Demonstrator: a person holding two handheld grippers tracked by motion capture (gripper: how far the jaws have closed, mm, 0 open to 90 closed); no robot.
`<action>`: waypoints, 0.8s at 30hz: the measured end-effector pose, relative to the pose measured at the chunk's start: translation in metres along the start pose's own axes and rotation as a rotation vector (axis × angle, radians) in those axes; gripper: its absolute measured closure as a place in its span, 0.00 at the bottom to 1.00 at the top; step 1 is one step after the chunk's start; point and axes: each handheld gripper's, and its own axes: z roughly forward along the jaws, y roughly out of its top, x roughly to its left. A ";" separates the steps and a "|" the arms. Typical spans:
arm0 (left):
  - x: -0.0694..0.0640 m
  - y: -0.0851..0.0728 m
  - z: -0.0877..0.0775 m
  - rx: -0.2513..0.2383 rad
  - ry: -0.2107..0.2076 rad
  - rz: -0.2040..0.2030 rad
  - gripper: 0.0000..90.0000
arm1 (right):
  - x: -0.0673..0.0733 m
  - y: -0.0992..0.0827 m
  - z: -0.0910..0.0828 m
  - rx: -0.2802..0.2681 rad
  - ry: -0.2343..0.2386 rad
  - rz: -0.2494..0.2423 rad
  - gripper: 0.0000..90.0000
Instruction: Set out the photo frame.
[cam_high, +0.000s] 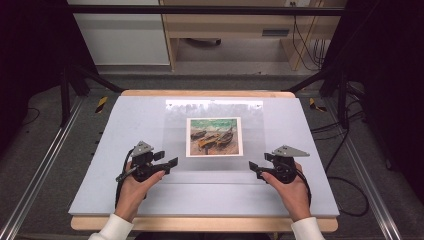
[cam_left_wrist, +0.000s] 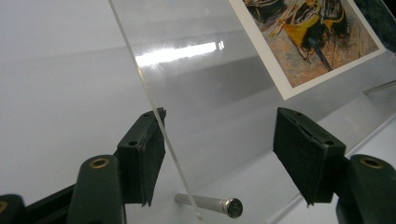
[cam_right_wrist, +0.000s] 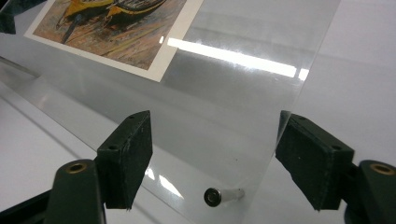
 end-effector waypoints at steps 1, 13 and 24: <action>0.000 0.000 0.000 -0.001 -0.001 -0.001 0.38 | 0.000 0.000 0.000 0.001 0.000 0.002 0.32; -0.002 -0.002 -0.003 -0.005 0.008 0.008 0.39 | 0.002 -0.003 -0.004 -0.006 -0.009 -0.012 0.34; -0.005 -0.005 -0.005 -0.017 0.022 0.009 0.40 | 0.004 -0.006 -0.006 -0.004 -0.015 -0.016 0.36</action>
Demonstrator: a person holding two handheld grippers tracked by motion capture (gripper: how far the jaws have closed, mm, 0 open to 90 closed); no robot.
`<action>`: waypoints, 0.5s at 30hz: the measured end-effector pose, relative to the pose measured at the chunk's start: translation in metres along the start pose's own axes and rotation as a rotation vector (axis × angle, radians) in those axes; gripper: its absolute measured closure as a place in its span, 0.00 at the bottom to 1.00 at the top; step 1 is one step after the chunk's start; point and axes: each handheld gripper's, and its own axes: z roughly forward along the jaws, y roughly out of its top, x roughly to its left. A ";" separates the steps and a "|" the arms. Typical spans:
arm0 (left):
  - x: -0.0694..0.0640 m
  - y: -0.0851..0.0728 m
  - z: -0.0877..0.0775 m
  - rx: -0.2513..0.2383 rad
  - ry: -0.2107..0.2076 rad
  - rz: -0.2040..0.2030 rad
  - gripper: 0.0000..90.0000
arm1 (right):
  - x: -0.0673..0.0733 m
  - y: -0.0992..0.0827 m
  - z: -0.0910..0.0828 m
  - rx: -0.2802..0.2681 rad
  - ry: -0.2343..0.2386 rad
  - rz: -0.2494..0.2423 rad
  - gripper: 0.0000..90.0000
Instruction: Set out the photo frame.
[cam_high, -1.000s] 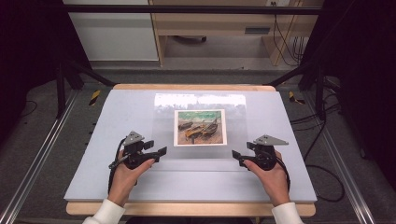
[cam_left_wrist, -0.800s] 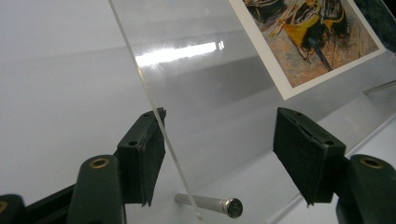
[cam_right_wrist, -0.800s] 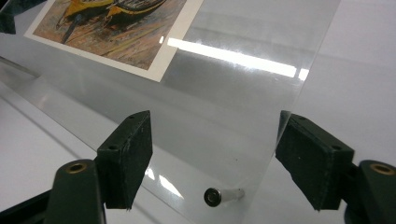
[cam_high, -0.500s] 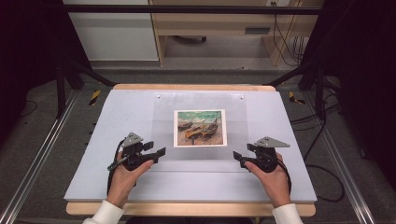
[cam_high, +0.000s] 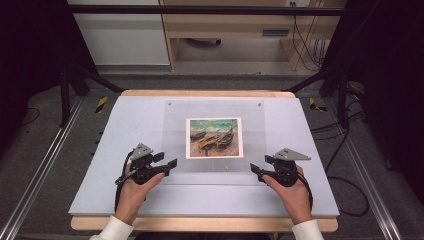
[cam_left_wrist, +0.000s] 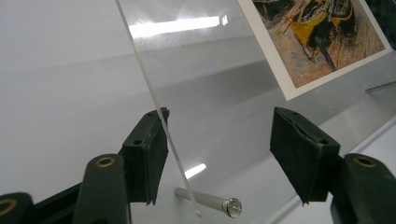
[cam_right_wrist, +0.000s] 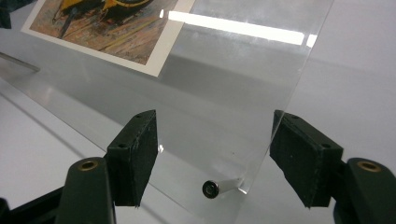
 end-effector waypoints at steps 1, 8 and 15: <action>0.000 0.000 0.000 0.000 0.000 0.000 0.40 | 0.000 0.000 0.000 0.000 0.000 0.000 0.36; -0.003 -0.002 -0.002 0.001 0.013 0.017 0.41 | 0.002 -0.002 -0.003 0.002 -0.012 -0.024 0.38; -0.005 -0.003 -0.003 -0.004 0.017 0.019 0.41 | 0.004 -0.004 -0.004 0.003 -0.015 -0.026 0.39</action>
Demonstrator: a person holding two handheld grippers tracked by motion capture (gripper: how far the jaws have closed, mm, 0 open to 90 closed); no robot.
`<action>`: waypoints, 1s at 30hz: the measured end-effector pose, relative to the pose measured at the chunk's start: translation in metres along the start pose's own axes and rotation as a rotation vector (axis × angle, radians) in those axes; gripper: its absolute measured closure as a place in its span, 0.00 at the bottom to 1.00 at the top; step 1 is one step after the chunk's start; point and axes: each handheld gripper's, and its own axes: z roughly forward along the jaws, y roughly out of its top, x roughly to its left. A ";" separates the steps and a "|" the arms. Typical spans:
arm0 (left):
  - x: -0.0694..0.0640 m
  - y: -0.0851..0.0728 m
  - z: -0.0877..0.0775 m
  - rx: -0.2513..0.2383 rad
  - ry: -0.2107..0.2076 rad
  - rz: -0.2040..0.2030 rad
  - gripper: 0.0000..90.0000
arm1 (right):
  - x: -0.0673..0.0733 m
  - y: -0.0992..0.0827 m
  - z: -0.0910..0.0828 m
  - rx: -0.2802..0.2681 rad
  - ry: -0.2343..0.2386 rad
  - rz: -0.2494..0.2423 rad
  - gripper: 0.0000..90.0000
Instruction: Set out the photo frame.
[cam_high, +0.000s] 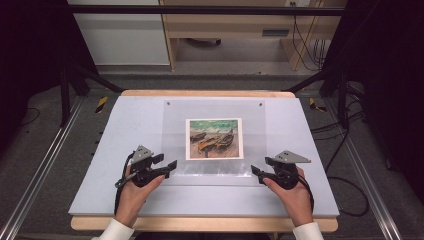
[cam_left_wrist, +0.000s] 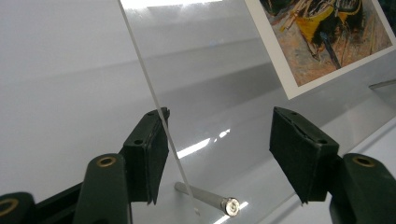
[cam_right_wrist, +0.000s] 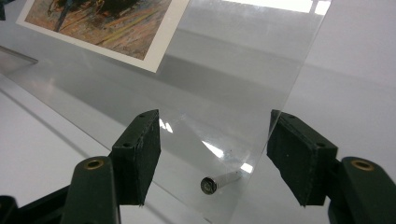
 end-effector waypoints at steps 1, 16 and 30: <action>0.000 -0.001 -0.001 -0.001 0.000 -0.009 0.42 | 0.000 -0.001 0.000 -0.002 0.000 -0.007 0.40; -0.003 -0.005 -0.007 -0.005 0.007 -0.007 0.48 | 0.004 -0.005 -0.007 0.005 -0.017 -0.037 0.46; -0.005 -0.009 -0.011 -0.007 0.014 0.004 0.51 | 0.007 -0.011 -0.011 0.002 -0.028 -0.032 0.51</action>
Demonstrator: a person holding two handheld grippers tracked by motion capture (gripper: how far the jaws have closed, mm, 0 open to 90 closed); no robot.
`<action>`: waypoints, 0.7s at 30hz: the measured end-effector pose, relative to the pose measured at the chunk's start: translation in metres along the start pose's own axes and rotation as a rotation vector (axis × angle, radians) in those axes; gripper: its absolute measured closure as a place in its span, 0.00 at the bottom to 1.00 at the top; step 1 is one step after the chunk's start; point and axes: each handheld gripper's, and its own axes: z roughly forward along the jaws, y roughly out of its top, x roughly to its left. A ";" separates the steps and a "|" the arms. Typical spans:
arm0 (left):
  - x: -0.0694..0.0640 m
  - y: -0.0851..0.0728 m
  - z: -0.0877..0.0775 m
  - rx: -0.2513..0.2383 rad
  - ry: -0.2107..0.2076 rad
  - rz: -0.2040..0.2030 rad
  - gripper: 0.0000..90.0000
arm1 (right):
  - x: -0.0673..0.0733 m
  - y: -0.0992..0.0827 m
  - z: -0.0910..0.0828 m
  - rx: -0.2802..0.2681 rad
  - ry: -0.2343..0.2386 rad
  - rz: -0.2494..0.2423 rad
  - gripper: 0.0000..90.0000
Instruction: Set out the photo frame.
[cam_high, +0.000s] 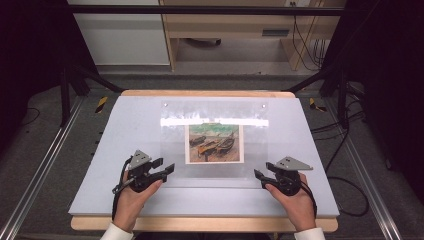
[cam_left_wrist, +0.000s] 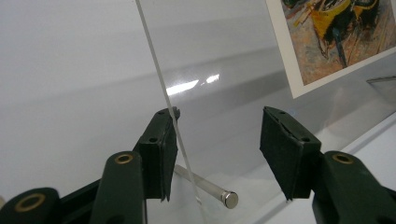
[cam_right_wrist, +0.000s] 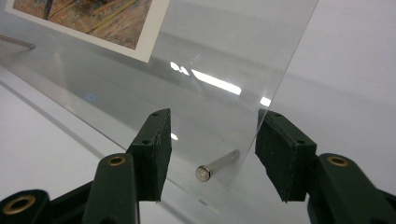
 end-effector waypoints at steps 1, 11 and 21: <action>0.000 0.000 0.000 -0.001 0.001 -0.001 0.51 | 0.000 0.000 0.000 0.000 0.000 0.000 0.52; -0.002 -0.003 -0.002 -0.006 0.008 -0.007 0.53 | 0.002 -0.003 -0.002 0.005 -0.010 -0.002 0.55; -0.004 -0.003 -0.003 0.000 0.020 -0.001 0.53 | 0.003 -0.004 -0.004 0.008 -0.013 0.004 0.57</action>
